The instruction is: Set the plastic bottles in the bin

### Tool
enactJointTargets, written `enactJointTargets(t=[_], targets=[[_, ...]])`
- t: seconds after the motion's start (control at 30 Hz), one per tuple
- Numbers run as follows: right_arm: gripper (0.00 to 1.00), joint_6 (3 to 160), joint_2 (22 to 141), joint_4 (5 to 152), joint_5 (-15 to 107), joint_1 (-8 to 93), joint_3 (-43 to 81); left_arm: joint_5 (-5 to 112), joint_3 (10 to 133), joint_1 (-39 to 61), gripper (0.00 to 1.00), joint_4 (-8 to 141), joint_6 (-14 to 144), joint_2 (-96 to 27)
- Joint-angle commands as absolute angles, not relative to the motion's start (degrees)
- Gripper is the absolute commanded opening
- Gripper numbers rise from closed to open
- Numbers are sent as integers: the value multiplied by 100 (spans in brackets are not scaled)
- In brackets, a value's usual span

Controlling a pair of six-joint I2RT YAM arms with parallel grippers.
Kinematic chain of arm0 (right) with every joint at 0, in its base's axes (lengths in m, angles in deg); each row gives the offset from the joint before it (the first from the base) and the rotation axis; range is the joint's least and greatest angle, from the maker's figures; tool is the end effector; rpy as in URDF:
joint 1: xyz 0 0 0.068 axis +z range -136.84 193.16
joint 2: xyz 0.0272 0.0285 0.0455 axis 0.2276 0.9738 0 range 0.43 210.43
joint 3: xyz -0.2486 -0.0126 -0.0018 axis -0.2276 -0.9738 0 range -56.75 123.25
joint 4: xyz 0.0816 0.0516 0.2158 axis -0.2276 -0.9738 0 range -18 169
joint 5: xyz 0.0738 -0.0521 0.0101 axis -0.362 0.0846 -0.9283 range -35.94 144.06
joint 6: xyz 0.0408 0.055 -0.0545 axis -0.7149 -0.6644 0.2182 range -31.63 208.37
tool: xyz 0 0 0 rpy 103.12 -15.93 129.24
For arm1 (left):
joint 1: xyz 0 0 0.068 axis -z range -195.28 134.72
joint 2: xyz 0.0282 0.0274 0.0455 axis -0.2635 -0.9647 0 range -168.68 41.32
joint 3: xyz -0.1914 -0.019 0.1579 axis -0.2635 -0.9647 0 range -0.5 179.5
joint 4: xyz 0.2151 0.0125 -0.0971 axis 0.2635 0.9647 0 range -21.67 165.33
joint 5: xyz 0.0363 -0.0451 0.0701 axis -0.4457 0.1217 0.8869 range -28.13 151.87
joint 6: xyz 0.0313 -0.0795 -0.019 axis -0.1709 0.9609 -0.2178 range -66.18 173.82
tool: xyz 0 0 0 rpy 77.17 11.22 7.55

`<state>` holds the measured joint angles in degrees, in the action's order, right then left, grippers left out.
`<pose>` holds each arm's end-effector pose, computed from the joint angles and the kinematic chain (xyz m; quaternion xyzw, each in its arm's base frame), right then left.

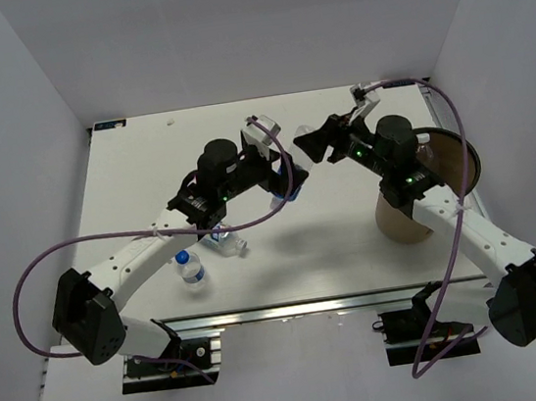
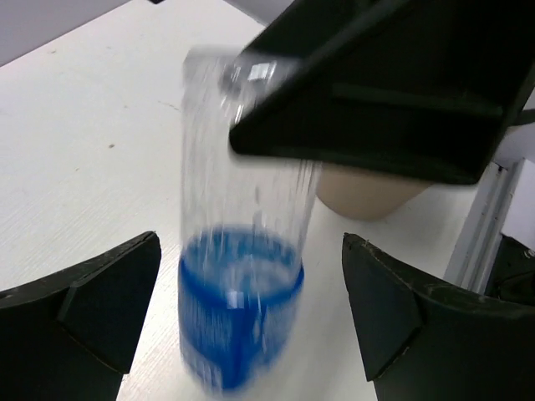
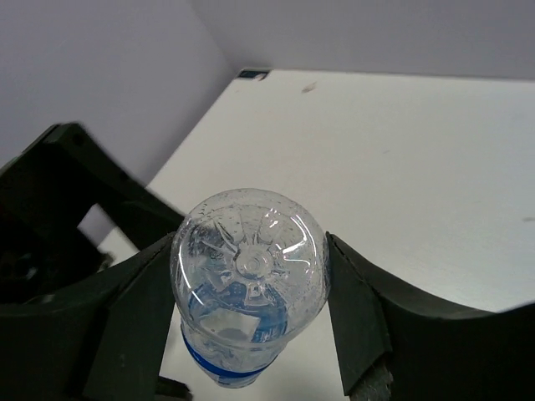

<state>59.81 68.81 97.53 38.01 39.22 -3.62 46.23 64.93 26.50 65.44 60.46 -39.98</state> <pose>0.2657 0.1539 0.3450 -0.0866 0.6819 0.4155 0.5957 0.2506 -0.2521 0.3147 0.3148 0.7134 -0.3501 0.5190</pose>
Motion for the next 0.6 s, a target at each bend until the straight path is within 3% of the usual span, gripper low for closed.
enactJointTargets(t=[0.0, 0.2, 0.4, 0.57], targets=[[15, 7057, 6477, 9413, 5470, 3865, 378, 5437, 6445, 2691, 98, 6771, 6217, -3568], [12, 8449, 6249, 8675, 7459, 3504, 1819, 7248, 6462, 2639, 98, 7290, 6752, -3400], [11, 10075, 6213, 7840, 9331, 3443, 2788, 7523, 7068, 2060, 98, 8133, 7481, -4048], [12, 10796, 5818, 7812, 10844, 3442, 2334, 7577, 7412, 1795, 98, 8530, 7737, -4499]])
